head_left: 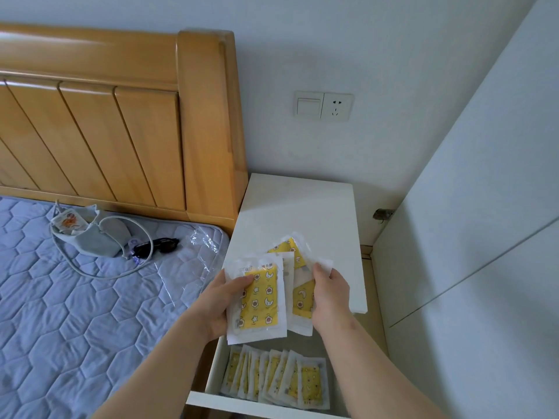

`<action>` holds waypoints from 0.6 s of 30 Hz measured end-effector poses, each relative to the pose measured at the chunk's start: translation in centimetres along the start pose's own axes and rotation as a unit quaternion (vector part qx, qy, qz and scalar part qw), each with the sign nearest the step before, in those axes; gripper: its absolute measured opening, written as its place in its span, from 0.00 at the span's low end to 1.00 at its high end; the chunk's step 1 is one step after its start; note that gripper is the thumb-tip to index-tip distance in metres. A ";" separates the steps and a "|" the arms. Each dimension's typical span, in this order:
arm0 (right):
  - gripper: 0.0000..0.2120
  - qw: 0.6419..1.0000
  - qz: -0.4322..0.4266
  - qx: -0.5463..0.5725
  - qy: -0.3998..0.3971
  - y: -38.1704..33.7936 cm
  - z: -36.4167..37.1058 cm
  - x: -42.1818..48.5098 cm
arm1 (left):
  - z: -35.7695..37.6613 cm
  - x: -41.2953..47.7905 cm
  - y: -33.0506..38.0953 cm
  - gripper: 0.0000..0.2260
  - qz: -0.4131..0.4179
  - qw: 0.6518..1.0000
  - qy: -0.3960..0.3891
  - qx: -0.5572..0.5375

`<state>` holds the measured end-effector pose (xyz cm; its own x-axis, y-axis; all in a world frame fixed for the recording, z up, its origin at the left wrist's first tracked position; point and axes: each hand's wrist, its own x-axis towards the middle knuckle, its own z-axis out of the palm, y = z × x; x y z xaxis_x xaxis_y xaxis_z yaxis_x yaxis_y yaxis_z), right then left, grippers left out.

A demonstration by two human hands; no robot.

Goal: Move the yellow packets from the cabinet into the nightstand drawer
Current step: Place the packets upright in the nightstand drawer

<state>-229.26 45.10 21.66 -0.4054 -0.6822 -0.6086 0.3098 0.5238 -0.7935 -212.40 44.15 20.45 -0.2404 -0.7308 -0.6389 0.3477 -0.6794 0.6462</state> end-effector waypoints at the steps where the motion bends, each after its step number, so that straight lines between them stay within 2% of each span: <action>1: 0.11 1.000 -0.006 0.004 0.007 -0.2 -0.2 0.1 | -0.2 0.0 0.0 0.12 -0.001 1.000 0.005 0.005; 5: 0.11 0.999 -0.032 0.010 0.042 -0.5 -1.5 0.3 | -1.3 -0.1 0.1 0.13 0.010 0.999 0.038 0.012; 8: 0.11 0.997 -0.048 -0.002 0.056 -0.6 -2.5 0.5 | -1.7 0.0 0.4 0.09 0.024 0.998 0.054 0.004; 10: 0.10 0.996 -0.061 -0.047 0.034 -0.5 -2.9 0.5 | -1.4 0.2 0.7 0.09 0.040 0.998 0.055 0.014; 13: 0.08 0.989 -0.064 -0.128 -0.044 0.2 -3.2 0.5 | -0.7 1.1 0.9 0.16 0.056 0.996 0.041 0.055; 15: 0.07 0.982 -0.047 -0.160 -0.090 1.0 -3.2 1.0 | -0.3 1.8 0.1 0.18 0.049 0.993 0.039 0.098; 18: 0.08 0.981 0.002 -0.160 -0.112 2.6 -3.1 2.0 | -0.4 2.7 -1.6 0.18 0.018 0.991 0.042 0.122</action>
<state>-231.88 46.67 18.35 -0.1953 -0.7553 -0.6256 0.0112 0.6361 -0.7715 -213.26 43.30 17.55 -0.1521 -0.7540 -0.6390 0.1222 -0.6559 0.7449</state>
